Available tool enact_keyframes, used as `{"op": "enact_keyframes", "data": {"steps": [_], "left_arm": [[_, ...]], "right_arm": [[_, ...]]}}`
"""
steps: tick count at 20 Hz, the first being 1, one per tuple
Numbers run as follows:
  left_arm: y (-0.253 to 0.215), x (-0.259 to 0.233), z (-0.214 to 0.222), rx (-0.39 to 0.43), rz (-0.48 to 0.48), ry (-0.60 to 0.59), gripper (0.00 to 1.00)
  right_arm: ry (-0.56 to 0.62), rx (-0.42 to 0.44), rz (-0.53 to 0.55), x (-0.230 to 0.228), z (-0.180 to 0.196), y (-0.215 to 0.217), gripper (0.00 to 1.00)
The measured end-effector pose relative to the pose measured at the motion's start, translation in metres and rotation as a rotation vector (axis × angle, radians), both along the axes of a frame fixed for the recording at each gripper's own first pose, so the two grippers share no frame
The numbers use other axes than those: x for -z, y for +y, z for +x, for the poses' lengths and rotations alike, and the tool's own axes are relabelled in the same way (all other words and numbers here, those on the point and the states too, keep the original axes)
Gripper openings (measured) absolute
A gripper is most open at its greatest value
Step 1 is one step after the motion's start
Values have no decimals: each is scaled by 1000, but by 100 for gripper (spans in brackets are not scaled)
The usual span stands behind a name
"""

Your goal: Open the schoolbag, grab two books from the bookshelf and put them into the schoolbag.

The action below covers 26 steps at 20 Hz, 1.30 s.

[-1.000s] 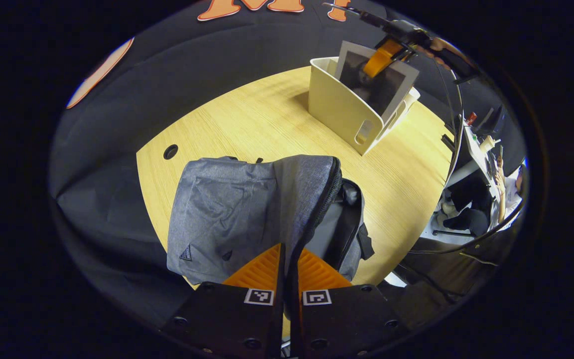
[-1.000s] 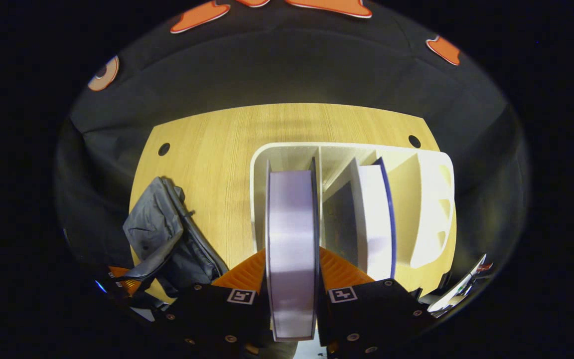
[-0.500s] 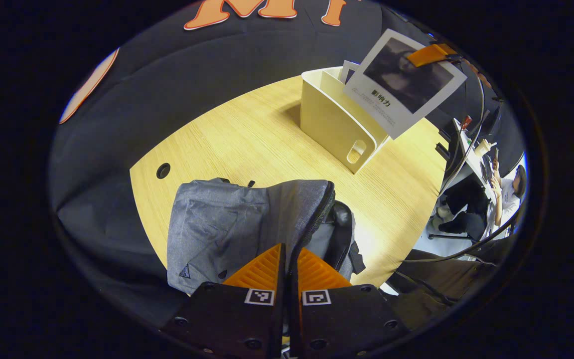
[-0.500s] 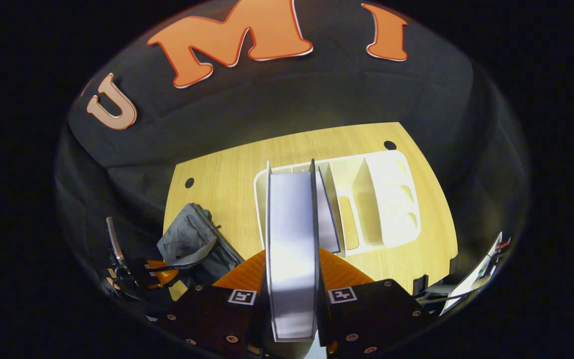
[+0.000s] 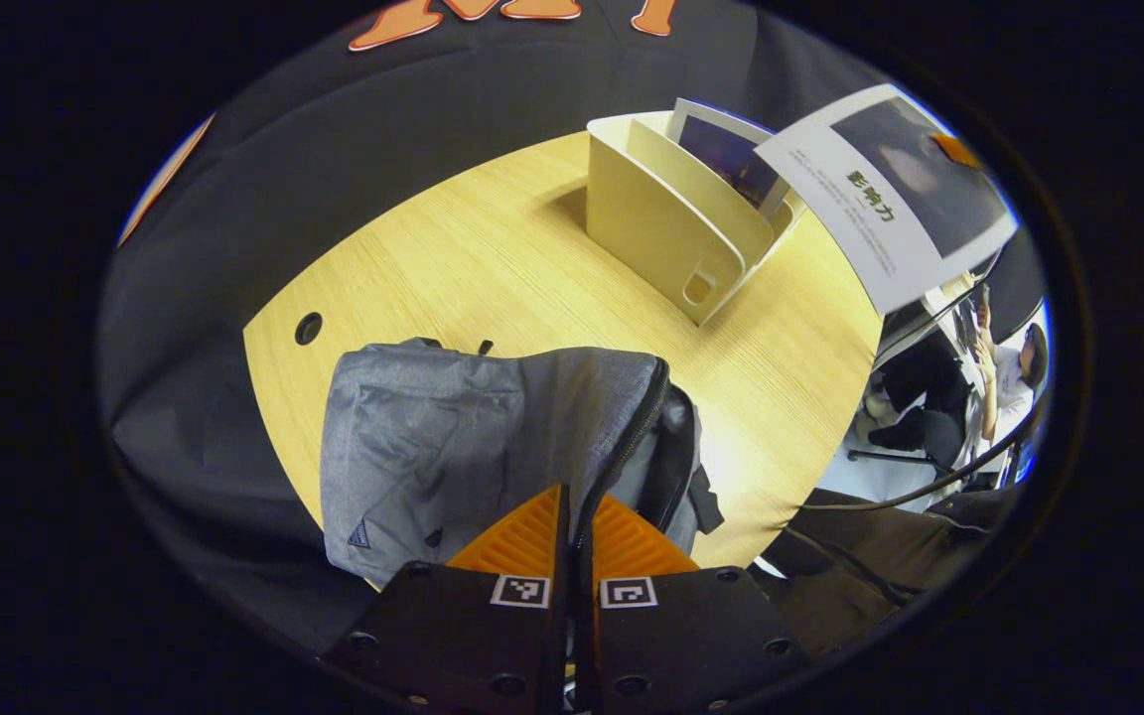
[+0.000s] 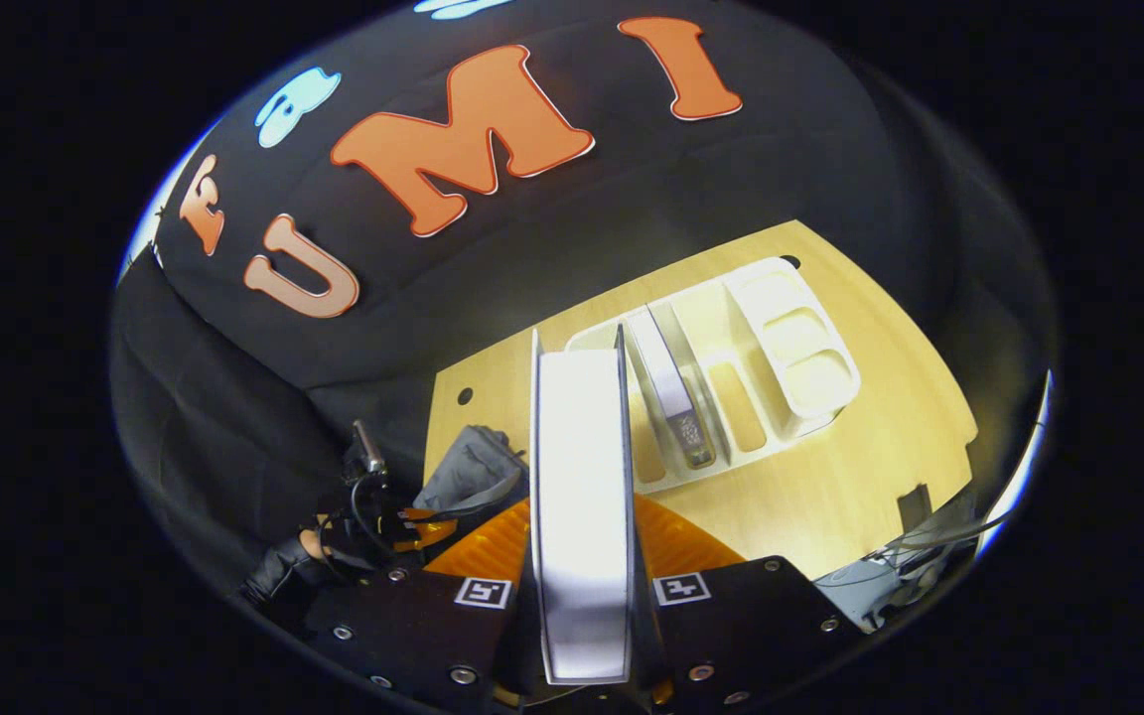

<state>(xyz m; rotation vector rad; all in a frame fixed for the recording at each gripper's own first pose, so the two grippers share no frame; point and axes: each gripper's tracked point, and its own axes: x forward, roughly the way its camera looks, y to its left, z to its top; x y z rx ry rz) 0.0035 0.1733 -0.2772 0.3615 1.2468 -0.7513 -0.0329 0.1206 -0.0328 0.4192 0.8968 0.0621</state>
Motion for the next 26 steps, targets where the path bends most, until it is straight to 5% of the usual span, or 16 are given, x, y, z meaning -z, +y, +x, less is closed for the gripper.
{"op": "enact_keyframes", "data": {"steps": [15, 26], "left_arm": [[-30, -27, 23, -172, -96, -35, 4], [-41, -34, 20, -310, -182, -68, 4]], "right_arm": [[16, 45, 381, 117, -12, 67, 36], [32, 77, 542, 211, 44, 157, 36]]}}
